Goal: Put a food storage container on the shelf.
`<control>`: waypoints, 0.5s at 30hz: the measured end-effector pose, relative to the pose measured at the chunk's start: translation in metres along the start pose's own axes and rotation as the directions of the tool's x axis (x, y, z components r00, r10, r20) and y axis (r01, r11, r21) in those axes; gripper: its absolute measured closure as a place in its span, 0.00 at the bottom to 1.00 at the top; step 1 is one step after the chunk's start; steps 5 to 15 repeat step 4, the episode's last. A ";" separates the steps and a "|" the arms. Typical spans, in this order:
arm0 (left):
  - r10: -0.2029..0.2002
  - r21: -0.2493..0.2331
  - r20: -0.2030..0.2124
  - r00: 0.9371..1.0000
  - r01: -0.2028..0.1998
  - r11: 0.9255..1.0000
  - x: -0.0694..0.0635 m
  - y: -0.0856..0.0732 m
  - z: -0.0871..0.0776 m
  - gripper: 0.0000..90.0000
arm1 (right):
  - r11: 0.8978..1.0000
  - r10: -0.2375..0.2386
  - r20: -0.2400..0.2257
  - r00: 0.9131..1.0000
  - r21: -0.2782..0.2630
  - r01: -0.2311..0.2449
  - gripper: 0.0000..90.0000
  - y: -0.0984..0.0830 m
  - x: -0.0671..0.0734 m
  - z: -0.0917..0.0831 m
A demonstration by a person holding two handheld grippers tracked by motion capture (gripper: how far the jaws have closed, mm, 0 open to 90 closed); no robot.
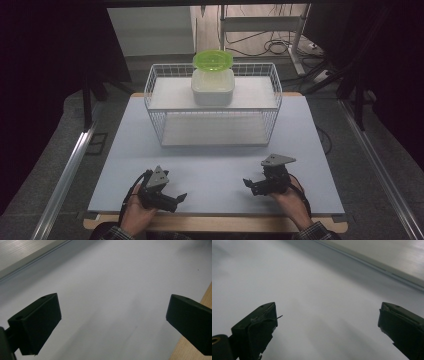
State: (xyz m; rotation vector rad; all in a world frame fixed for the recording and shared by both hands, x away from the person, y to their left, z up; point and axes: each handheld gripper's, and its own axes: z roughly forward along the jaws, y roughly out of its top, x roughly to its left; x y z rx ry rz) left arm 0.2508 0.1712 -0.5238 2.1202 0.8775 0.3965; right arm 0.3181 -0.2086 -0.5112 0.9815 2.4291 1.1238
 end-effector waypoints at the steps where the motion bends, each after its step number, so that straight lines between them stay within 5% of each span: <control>1: -0.001 -0.001 -0.002 1.000 0.001 1.000 0.000 0.000 0.000 0.00 | 1.000 -0.003 0.000 1.000 0.009 0.003 0.03 -0.001 0.000 0.001; 15: 0.000 -0.005 -0.006 1.000 0.000 1.000 0.000 0.000 0.000 0.00 | 1.000 -0.012 0.007 1.000 0.026 0.012 0.03 -0.002 0.000 0.003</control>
